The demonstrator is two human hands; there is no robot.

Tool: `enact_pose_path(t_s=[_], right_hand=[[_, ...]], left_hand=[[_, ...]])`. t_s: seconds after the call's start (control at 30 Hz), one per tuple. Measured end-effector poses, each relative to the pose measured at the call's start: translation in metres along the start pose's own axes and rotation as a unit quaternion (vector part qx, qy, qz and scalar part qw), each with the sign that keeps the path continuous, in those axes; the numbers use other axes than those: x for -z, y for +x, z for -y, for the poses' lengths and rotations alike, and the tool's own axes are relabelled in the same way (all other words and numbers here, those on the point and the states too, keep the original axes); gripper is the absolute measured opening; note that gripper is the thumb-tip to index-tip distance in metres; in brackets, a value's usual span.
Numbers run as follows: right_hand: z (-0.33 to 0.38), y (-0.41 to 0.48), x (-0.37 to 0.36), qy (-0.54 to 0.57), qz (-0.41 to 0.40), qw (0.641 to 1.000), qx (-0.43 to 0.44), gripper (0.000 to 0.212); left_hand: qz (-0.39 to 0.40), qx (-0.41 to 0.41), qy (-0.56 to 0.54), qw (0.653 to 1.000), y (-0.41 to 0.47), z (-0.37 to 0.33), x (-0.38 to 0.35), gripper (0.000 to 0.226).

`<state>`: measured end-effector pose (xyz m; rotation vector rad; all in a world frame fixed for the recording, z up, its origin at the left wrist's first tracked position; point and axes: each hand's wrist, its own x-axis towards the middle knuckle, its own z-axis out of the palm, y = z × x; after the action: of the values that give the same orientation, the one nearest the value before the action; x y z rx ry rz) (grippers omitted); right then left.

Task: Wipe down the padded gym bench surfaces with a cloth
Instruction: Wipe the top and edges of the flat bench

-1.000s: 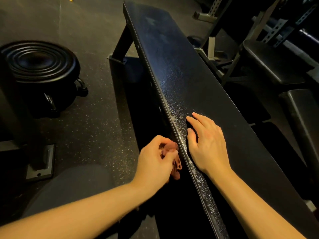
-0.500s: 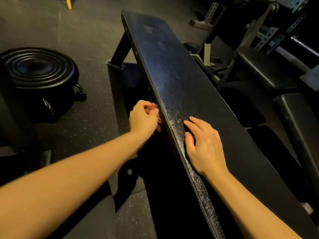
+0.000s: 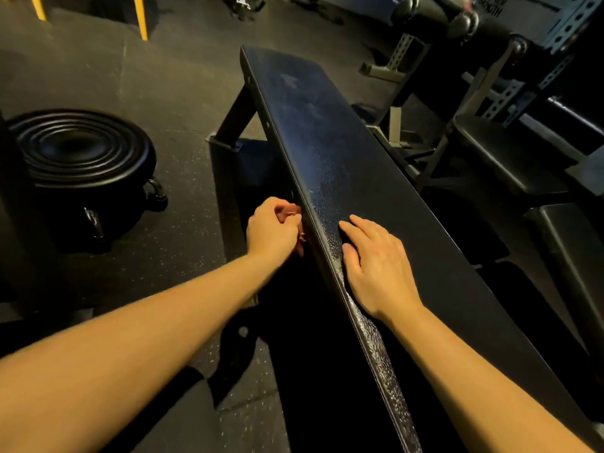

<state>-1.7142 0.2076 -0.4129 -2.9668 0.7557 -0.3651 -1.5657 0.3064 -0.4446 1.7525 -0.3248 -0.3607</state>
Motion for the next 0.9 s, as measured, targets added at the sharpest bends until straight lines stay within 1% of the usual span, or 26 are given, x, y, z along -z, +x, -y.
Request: enact_pose_path(t_s=[0.07,0.17,0.2,0.27,0.3,0.37,0.4,0.43,0.5,0.53,0.57,0.63,0.7,0.77,0.8,0.87,0.9], right_hand=[[0.0,-0.002,-0.003,0.009,-0.015,1.0,-0.006,0.042],[0.0,-0.001,-0.004,0.017,-0.024,0.999,-0.015,0.046],[0.0,-0.001,-0.005,0.017,-0.022,1.0,-0.014,0.046],[0.0,-0.001,-0.005,0.018,-0.017,1.0,-0.013,0.047],[0.0,0.0,-0.005,0.018,-0.017,1.0,-0.013,0.047],[-0.001,-0.001,-0.005,0.014,-0.018,1.0,-0.014,0.047],[-0.001,-0.001,-0.006,0.012,-0.018,1.0,-0.014,0.047],[-0.001,-0.001,-0.006,0.012,-0.02,1.0,-0.014,0.047],[-0.001,-0.001,-0.007,0.013,-0.026,0.999,-0.015,0.046],[-0.002,-0.001,-0.008,0.012,-0.027,0.999,-0.015,0.046],[-0.002,-0.001,-0.008,0.009,-0.026,1.0,-0.014,0.046],[-0.003,0.0,-0.008,0.007,-0.024,1.0,-0.013,0.046],[-0.002,0.001,-0.008,0.01,-0.023,1.0,-0.014,0.047],[-0.002,-0.001,-0.008,0.011,-0.023,1.0,-0.014,0.047],[-0.001,-0.001,-0.008,0.011,-0.024,1.0,-0.012,0.047],[-0.002,0.0,-0.008,0.011,-0.027,0.999,-0.016,0.047],[-0.002,0.0,-0.008,0.011,-0.027,0.999,-0.017,0.046]], left_hand=[[0.029,-0.013,-0.036,0.999,-0.028,0.003,0.004,0.015],[0.146,-0.026,-0.083,0.985,-0.097,0.008,0.01,0.017],[0.136,-0.026,-0.078,0.987,-0.095,0.009,0.011,0.017],[0.065,-0.032,-0.041,0.997,-0.055,0.008,0.005,0.016],[0.038,-0.018,-0.032,0.999,-0.031,0.006,0.003,0.016],[0.011,-0.004,-0.034,0.999,-0.004,0.008,0.0,0.017],[0.014,0.003,-0.05,0.999,-0.01,0.012,-0.002,0.018],[0.036,0.006,-0.072,0.997,-0.028,0.014,0.0,0.019],[0.122,-0.007,-0.094,0.988,-0.073,0.013,0.006,0.02],[0.146,-0.012,-0.09,0.985,-0.085,0.011,0.009,0.02],[0.14,-0.016,-0.084,0.986,-0.083,0.009,0.01,0.019],[0.077,-0.028,-0.065,0.995,-0.049,0.011,0.002,0.019],[0.02,-0.01,-0.035,0.999,-0.01,0.011,-0.004,0.017],[-0.003,0.0,-0.053,0.999,-0.007,0.019,-0.007,0.015],[0.011,-0.004,-0.071,0.997,-0.024,0.023,-0.006,0.017],[0.094,-0.027,-0.086,0.991,-0.072,0.023,0.0,0.02],[0.123,-0.03,-0.087,0.988,-0.086,0.017,0.004,0.02]])
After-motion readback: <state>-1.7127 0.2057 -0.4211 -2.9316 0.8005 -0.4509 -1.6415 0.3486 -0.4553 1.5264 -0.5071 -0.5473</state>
